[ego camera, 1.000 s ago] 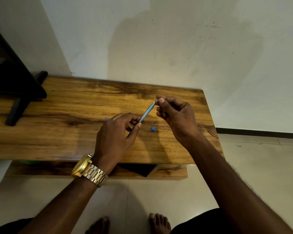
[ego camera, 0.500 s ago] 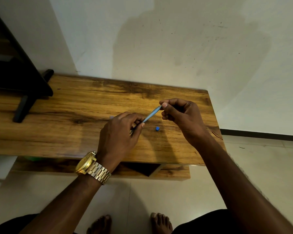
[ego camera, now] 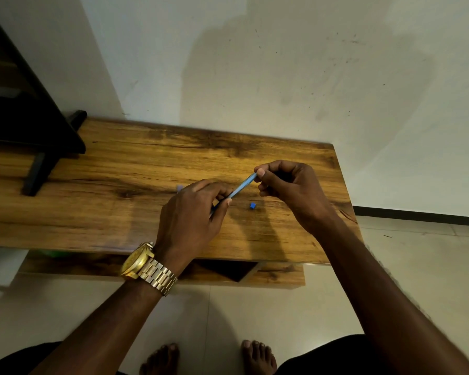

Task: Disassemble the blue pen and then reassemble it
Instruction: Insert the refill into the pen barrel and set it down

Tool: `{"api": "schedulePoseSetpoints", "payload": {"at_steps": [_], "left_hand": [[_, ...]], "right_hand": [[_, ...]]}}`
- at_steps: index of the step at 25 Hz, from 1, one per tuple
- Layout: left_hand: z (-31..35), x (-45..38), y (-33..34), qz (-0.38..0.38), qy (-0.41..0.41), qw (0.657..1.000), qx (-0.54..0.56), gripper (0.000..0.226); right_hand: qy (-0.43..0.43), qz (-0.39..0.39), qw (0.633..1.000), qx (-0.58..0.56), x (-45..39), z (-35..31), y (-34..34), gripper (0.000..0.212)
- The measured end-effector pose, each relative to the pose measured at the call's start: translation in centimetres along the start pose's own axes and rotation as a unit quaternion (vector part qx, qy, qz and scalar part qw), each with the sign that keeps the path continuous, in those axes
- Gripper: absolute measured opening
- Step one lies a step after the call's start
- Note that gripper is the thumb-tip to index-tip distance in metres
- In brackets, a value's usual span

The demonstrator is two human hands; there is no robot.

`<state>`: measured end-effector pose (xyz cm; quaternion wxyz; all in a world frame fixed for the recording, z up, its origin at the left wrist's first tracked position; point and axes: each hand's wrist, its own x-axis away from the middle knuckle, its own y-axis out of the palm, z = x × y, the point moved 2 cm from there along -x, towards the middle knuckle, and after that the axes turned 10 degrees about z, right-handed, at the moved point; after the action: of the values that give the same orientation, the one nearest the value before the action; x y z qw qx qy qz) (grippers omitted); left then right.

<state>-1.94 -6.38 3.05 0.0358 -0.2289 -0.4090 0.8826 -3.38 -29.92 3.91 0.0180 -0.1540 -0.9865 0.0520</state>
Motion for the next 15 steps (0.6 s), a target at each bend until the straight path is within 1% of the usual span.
{"api": "schedulePoseSetpoints", "payload": {"at_steps": [3, 6, 8, 10, 12, 13, 15], "left_hand": [[0.0, 0.2, 0.1, -0.001, -0.021, 0.999, 0.025, 0.015], [0.4, 0.3, 0.2, 0.01, -0.051, 0.995, 0.081, 0.015], [0.6, 0.2, 0.2, 0.018, -0.085, 0.988, 0.127, 0.015], [0.6, 0.1, 0.4, 0.022, -0.131, 0.975, 0.178, 0.016], [0.0, -0.2, 0.6, 0.028, -0.186, 0.958, 0.218, 0.018], [-0.4, -0.3, 0.8, 0.028, -0.206, 0.953, 0.219, 0.019], [-1.1, -0.3, 1.3, 0.015, -0.22, 0.957, 0.19, 0.022]], "right_hand": [[0.01, 0.003, 1.0, -0.022, 0.0, 0.0, 0.6, 0.017], [0.024, 0.015, 0.998, -0.065, 0.1, -0.1, 1.1, 0.018], [0.034, 0.015, 0.996, -0.085, 0.2, -0.1, 1.4, 0.023], [0.043, 0.02, 0.996, -0.078, 0.2, -0.1, 1.4, 0.024], [0.044, 0.053, 0.998, -0.013, 0.3, 0.0, 0.7, 0.021], [0.041, 0.071, 0.996, 0.039, 0.3, 0.1, 0.3, 0.019], [0.039, 0.091, 0.987, 0.13, 0.4, 0.3, -0.5, 0.015]]}}
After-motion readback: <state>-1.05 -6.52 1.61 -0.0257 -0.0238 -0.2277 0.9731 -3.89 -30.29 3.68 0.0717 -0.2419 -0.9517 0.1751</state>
